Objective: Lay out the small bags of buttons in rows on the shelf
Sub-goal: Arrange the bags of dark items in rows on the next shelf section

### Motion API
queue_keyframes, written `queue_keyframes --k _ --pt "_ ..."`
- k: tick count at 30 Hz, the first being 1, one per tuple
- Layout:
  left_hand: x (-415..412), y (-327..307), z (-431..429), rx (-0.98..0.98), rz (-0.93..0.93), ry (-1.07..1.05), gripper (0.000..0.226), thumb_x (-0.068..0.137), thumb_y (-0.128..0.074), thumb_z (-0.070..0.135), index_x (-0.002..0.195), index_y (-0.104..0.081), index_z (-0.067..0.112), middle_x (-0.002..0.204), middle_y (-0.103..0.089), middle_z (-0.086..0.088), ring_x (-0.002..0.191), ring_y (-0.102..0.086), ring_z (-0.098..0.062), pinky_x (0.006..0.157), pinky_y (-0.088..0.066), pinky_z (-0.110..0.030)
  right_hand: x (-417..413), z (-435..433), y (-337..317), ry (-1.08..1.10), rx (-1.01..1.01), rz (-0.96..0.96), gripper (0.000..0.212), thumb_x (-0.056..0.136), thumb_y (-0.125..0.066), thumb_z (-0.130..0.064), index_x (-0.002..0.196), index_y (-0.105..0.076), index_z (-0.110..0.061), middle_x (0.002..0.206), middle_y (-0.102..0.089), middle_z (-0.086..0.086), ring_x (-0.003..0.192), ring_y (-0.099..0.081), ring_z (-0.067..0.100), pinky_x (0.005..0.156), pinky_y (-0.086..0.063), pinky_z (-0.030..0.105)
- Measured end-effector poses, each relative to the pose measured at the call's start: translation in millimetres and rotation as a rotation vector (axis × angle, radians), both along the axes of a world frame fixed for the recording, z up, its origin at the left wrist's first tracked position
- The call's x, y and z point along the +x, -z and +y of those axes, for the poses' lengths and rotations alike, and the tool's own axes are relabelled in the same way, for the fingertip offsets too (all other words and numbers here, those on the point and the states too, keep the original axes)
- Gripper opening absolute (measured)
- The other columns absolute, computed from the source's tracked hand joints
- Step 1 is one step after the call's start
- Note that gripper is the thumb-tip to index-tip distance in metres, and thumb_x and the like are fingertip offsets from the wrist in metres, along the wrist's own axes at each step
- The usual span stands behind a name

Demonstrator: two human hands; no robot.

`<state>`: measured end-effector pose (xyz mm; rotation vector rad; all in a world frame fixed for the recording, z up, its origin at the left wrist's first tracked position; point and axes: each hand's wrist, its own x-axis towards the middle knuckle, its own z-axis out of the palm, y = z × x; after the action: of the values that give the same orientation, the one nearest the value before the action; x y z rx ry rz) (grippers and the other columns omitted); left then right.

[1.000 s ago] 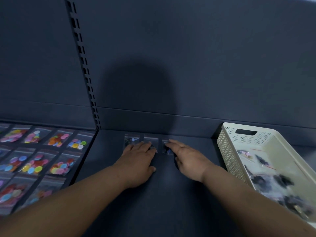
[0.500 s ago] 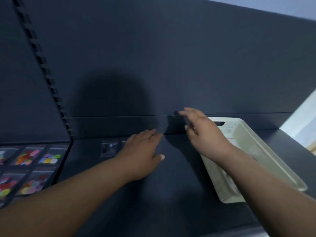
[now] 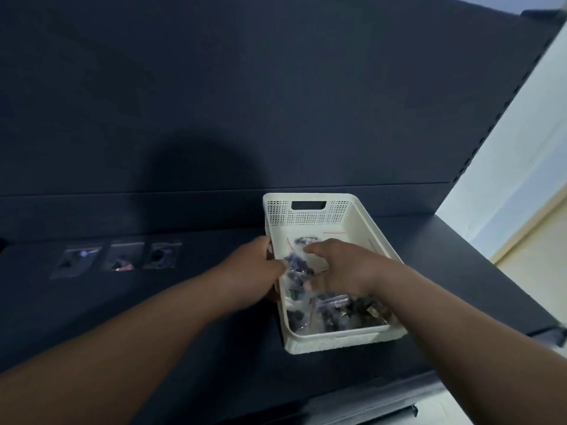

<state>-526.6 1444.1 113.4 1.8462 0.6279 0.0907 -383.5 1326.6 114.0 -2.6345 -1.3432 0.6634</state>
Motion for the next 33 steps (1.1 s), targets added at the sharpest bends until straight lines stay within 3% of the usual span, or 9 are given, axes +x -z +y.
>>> queue_keyframes --k 5,11,14,18,20,25,27,30,33 --pt "16 -4 -20 -0.041 0.037 -0.026 0.027 0.089 -0.055 0.011 0.115 -0.057 0.022 0.107 -0.069 -0.003 0.093 -0.068 -0.021 0.082 -0.057 -0.043 14 6 12 -0.178 -0.018 -0.076 0.064 0.069 -0.068 -0.054 0.127 -0.051 -0.034 0.124 -0.054 -0.001 0.109 -0.054 0.020 0.087 -0.046 0.031" --pt "31 -6 -34 -0.047 0.048 -0.038 0.023 0.089 -0.056 0.011 0.105 -0.055 0.028 0.108 -0.068 0.000 0.095 -0.068 -0.018 0.086 -0.056 -0.038 36 -9 19 -0.143 0.170 -0.085 0.011 0.079 -0.064 -0.017 0.087 -0.062 -0.025 0.097 -0.059 -0.001 0.084 -0.053 0.017 0.070 -0.040 0.023" --pt "31 -8 -36 -0.021 0.029 -0.056 0.032 0.088 -0.059 0.014 0.119 -0.054 0.022 0.110 -0.067 0.003 0.099 -0.066 -0.015 0.092 -0.053 -0.039 47 -17 17 0.013 0.346 0.072 0.025 0.077 -0.066 -0.008 0.069 -0.053 -0.027 0.079 -0.057 -0.003 0.077 -0.055 0.017 0.069 -0.043 0.025" --pt "27 -19 -33 0.009 -0.059 -0.117 0.031 0.092 -0.057 0.017 0.120 -0.050 0.026 0.094 -0.058 0.021 0.083 -0.056 0.007 0.068 -0.043 -0.008 51 -27 -13 0.202 0.611 0.531 0.021 0.079 -0.065 0.004 0.074 -0.061 -0.016 0.080 -0.065 0.006 0.073 -0.057 0.015 0.068 -0.044 0.024" --pt "24 -26 -31 -0.005 -0.108 -0.149 0.031 0.093 -0.057 0.016 0.120 -0.049 0.028 0.089 -0.052 0.025 0.079 -0.052 0.009 0.060 -0.039 -0.003 45 -27 -29 0.246 0.632 0.722 0.016 0.085 -0.062 -0.003 0.082 -0.064 -0.019 0.086 -0.068 0.002 0.078 -0.061 0.011 0.072 -0.049 0.025" --pt "7 -51 -19 -0.112 -0.218 -0.142 0.034 0.093 -0.055 0.012 0.125 -0.052 0.024 0.103 -0.061 0.014 0.096 -0.058 -0.001 0.077 -0.048 -0.019 8 -12 -63 0.202 0.636 1.141 0.015 0.093 -0.049 -0.003 0.096 -0.061 -0.011 0.080 -0.067 0.006 0.072 -0.066 0.020 0.059 -0.055 0.027" --pt "-3 -59 -10 -0.191 -0.229 -0.132 0.021 0.093 -0.054 0.017 0.113 -0.060 0.021 0.105 -0.068 0.004 0.099 -0.063 -0.011 0.078 -0.050 -0.029 -10 -2 -68 0.169 0.605 1.182 0.015 0.094 -0.047 -0.002 0.098 -0.060 -0.009 0.078 -0.066 0.007 0.068 -0.063 0.020 0.052 -0.050 0.023" --pt "-24 -61 4 -0.283 -0.229 -0.150 0.007 0.092 -0.057 0.021 0.089 -0.063 0.019 0.087 -0.071 0.000 0.083 -0.067 -0.015 0.073 -0.048 -0.030 -33 18 -67 0.206 0.582 1.209 0.015 0.090 -0.053 -0.006 0.103 -0.059 -0.007 0.078 -0.064 0.009 0.060 -0.061 0.016 0.045 -0.044 0.018" --pt "-47 -55 21 -0.295 -0.228 -0.227 0.008 0.089 -0.062 0.016 0.081 -0.060 0.019 0.080 -0.069 0.001 0.078 -0.066 -0.013 0.072 -0.049 -0.030 -53 39 -57 0.298 0.578 1.184 0.006 0.088 -0.059 -0.012 0.083 -0.060 -0.014 0.066 -0.063 0.005 0.054 -0.057 0.012 0.043 -0.042 0.017"
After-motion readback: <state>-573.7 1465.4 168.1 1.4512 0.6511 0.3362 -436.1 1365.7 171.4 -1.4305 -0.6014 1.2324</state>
